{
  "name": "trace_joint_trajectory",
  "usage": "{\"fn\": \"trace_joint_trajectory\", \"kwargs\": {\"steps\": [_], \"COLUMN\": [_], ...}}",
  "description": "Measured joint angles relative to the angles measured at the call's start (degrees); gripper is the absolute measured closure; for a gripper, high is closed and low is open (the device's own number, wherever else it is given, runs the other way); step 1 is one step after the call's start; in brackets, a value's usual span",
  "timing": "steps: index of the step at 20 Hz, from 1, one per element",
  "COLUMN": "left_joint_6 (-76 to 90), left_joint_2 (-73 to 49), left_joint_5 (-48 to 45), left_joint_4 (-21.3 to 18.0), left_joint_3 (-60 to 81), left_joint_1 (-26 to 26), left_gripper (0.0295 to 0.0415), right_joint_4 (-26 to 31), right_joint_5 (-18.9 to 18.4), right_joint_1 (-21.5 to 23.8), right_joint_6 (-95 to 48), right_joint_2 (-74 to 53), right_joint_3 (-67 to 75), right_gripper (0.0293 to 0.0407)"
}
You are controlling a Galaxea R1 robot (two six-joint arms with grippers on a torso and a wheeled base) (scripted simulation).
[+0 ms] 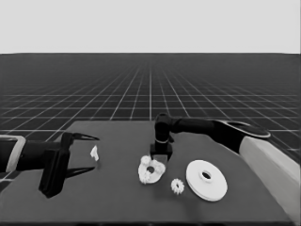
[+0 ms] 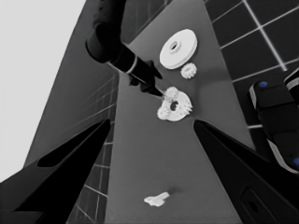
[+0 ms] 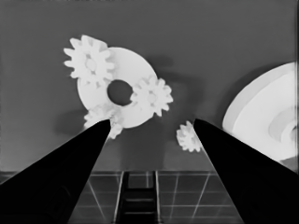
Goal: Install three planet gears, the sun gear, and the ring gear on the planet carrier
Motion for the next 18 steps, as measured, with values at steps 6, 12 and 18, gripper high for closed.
{"fn": "trace_joint_trajectory", "kwargs": {"steps": [6, 12, 18], "left_joint_6": [0.0, 0.0, 0.0], "left_joint_2": [0.0, 0.0, 0.0], "left_joint_5": [0.0, 0.0, 0.0], "left_joint_4": [0.0, 0.0, 0.0], "left_joint_3": [0.0, 0.0, 0.0], "left_joint_1": [0.0, 0.0, 0.0], "left_gripper": [0.0326, 0.0326, 0.0326], "right_joint_4": [-0.84, -0.9, -14.02], "right_joint_5": [-1.85, -1.98, 0.3], "right_joint_1": [-0.58, -0.59, -13.86], "right_joint_6": [10.35, 11.03, 6.22], "right_joint_2": [-16.21, -18.13, -16.75], "right_joint_3": [26.67, 29.35, 22.6], "right_gripper": [0.0315, 0.0315, 0.0315]}}
